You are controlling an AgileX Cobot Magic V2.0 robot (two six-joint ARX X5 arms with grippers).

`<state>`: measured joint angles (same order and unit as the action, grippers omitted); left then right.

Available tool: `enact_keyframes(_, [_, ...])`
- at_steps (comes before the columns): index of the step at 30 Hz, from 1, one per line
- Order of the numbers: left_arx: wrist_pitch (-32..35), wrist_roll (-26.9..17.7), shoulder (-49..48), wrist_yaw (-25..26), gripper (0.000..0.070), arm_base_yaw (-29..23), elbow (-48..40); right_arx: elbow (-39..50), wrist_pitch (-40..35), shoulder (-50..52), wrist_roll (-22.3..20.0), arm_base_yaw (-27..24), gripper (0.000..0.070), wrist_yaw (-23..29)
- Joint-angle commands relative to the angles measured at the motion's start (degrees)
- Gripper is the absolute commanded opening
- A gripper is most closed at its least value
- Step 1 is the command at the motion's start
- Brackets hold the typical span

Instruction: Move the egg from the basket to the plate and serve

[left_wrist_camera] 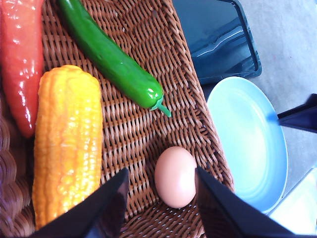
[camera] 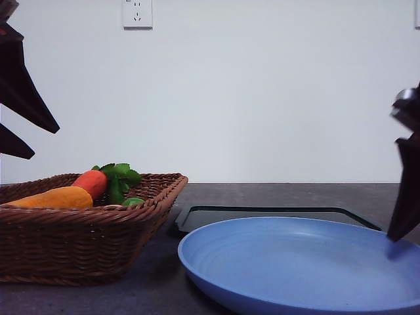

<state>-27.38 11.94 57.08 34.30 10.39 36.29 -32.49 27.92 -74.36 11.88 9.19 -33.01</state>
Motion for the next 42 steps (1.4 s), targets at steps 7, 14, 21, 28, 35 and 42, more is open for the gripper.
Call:
enact_keyframes(7, [0.5,-0.3,0.6,0.2,0.0279,0.2,0.8,-0.9,-3.1,-3.6,1.7,3.1,0.0077,-0.1])
enact_keyframes(14, [1.6,0.3,0.6,0.2,0.0334,0.3,0.8,-0.9,-2.6,-3.1,2.9,3.0,0.0000,-0.2])
enact_keyframes(21, [2.9,2.2,1.0,0.2,0.0431,3.2,1.1,-0.9,1.1,2.3,2.8,1.8,0.0000,0.0])
enact_keyframes(28, [-2.9,-1.4,6.9,-3.0,0.0427,12.1,6.3,-1.0,5.5,10.9,2.6,-0.9,0.0000,-0.1])
enact_keyframes(35, [-4.5,-3.4,16.2,-12.9,0.0426,19.8,11.7,-1.0,7.5,17.8,2.5,-3.7,0.0000,0.0])
enact_keyframes(42, [-1.4,-3.8,24.0,-14.8,0.0426,21.8,12.9,-1.0,9.6,22.0,2.0,-5.6,0.0000,0.0])
